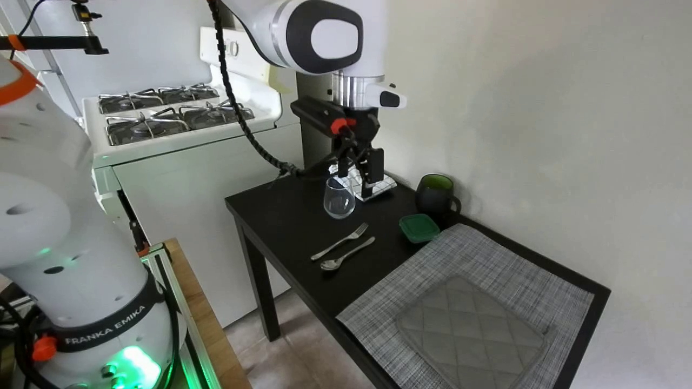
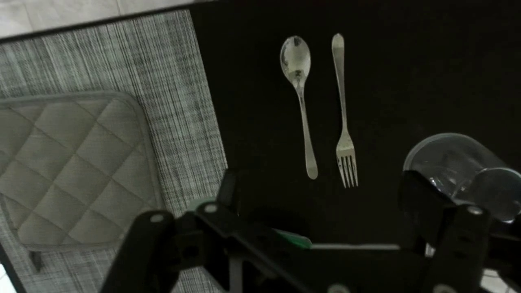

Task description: Place the cutlery in the cup

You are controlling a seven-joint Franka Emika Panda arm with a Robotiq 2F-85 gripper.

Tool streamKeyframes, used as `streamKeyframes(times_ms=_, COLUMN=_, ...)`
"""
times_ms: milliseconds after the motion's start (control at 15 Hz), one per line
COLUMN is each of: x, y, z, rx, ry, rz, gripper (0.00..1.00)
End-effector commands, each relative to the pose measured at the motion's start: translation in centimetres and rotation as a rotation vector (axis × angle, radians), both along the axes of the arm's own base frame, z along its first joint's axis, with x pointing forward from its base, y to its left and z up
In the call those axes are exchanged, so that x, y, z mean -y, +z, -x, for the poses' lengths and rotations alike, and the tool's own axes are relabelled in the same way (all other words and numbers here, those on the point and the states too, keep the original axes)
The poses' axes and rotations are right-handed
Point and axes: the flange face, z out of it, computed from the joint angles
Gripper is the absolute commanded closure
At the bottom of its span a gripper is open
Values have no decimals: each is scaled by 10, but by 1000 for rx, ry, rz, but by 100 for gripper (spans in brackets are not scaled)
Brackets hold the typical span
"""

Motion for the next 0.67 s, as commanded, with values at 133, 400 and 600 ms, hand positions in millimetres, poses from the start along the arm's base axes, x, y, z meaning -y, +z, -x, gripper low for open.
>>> streamKeyframes(times_ms=133, x=-4, y=-56, z=-5, rx=77, ry=113, rz=-30, gripper=0)
streamKeyframes(times_ms=400, x=-5, y=-60, z=-6, rx=59, ry=110, rz=-23, gripper=0)
streamKeyframes(times_ms=600, x=-6, y=-65, z=-6, rx=55, ry=112, rz=-25, gripper=0)
